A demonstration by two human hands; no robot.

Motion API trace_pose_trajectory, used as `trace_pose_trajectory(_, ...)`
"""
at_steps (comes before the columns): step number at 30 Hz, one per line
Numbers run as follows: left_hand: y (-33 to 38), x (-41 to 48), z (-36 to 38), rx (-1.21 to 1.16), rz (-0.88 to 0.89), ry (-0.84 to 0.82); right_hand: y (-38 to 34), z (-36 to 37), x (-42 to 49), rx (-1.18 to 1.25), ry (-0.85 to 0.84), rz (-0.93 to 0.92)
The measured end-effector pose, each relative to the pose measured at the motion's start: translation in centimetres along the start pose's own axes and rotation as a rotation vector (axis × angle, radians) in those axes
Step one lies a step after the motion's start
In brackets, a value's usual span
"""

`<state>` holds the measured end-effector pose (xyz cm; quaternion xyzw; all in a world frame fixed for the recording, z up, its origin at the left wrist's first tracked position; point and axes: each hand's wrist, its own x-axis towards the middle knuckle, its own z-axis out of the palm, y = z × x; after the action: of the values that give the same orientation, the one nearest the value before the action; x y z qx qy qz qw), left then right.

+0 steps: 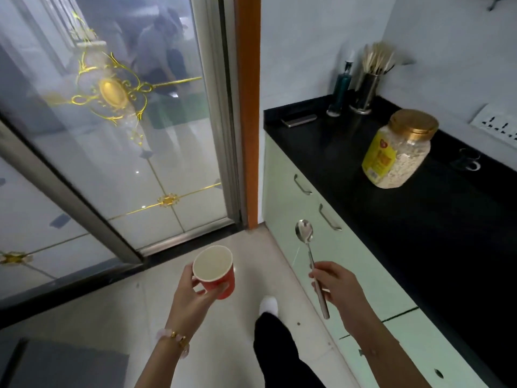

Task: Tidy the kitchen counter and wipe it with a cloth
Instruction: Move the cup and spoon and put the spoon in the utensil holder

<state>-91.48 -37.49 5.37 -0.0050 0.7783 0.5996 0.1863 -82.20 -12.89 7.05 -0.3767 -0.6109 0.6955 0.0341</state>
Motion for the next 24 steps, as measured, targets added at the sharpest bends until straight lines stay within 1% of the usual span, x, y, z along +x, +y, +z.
trace_pose_trajectory(6, 3.8, 13.7, 2.9, 0.014, -0.002, -0.044, -4.8, 1.7, 11.8, 0.038, 0.047, 0.020)
trace_pose_trajectory(10, 9.4, 22.7, 5.7, 0.000, 0.064, -0.118, -10.7, 1.9, 18.9, 0.045, 0.089, -0.003)
trace_pose_trajectory(12, 12.1, 26.5, 7.4, -0.016, 0.105, -0.153, -13.9, 1.5, 21.8, -0.009, 0.107, -0.041)
trace_pose_trajectory(13, 13.3, 28.3, 8.3, -0.012, 0.117, -0.177, -15.2, 1.2, 23.0, -0.023, 0.122, -0.058)
trace_pose_trajectory(17, 17.0, 34.0, 11.7, -0.079, 0.030, -0.268, -18.8, -0.2, 26.9, 0.052, 0.219, -0.056)
trace_pose_trajectory(21, 19.1, 39.8, 16.0, -0.011, 0.055, -0.397, -20.0, -1.5, 30.0, 0.107, 0.339, 0.005)
trace_pose_trajectory(24, 20.0, 44.3, 19.6, 0.065, 0.085, -0.546, -20.5, -2.2, 32.2, 0.150, 0.441, 0.024)
